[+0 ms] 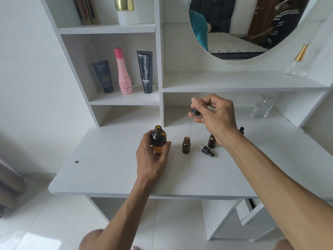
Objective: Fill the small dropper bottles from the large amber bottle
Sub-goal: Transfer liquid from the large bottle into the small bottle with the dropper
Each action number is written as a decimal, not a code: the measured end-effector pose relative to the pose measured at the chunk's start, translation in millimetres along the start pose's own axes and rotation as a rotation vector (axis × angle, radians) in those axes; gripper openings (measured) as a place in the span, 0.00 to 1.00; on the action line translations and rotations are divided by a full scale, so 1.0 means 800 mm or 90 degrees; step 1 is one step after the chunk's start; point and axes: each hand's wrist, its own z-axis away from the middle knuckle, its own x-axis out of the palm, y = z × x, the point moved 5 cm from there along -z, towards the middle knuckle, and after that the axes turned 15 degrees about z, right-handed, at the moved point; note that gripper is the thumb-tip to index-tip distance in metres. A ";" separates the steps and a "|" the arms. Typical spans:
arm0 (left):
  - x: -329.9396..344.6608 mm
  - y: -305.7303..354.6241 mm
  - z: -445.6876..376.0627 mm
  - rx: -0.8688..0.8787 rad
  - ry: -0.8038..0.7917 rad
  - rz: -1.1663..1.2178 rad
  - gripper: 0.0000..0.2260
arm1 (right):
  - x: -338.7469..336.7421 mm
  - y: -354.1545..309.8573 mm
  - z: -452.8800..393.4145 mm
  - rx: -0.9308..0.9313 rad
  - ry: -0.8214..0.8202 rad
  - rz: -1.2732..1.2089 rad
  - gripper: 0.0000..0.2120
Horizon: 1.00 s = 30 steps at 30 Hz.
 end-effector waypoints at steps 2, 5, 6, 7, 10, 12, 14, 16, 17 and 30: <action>0.000 0.000 0.000 -0.001 0.000 -0.001 0.18 | 0.000 -0.001 0.000 -0.002 -0.002 0.002 0.10; 0.000 0.000 0.000 -0.003 -0.001 -0.004 0.19 | 0.000 -0.002 0.001 -0.005 -0.008 0.009 0.09; 0.000 0.000 0.000 -0.002 -0.002 -0.005 0.19 | 0.000 -0.003 0.001 -0.006 -0.009 0.012 0.09; 0.000 0.000 0.000 -0.002 -0.002 -0.006 0.19 | 0.000 -0.004 0.001 -0.007 -0.010 0.014 0.09; 0.000 -0.001 0.000 -0.002 -0.003 0.000 0.19 | 0.000 -0.006 0.001 -0.009 -0.010 0.015 0.09; 0.000 -0.001 0.000 -0.002 -0.003 0.002 0.18 | 0.000 -0.008 0.001 -0.013 -0.010 0.022 0.09; 0.000 -0.001 0.000 -0.002 -0.004 0.000 0.19 | 0.000 -0.009 0.001 -0.016 -0.011 0.025 0.09; 0.000 -0.002 0.000 -0.003 -0.004 -0.002 0.19 | -0.001 -0.010 0.002 -0.016 -0.011 0.026 0.09; 0.000 -0.002 0.000 -0.004 -0.004 -0.003 0.19 | -0.001 -0.011 0.002 -0.016 -0.011 0.027 0.09; 0.000 -0.001 0.000 -0.009 -0.002 -0.001 0.19 | -0.002 -0.011 0.003 -0.010 -0.008 0.019 0.10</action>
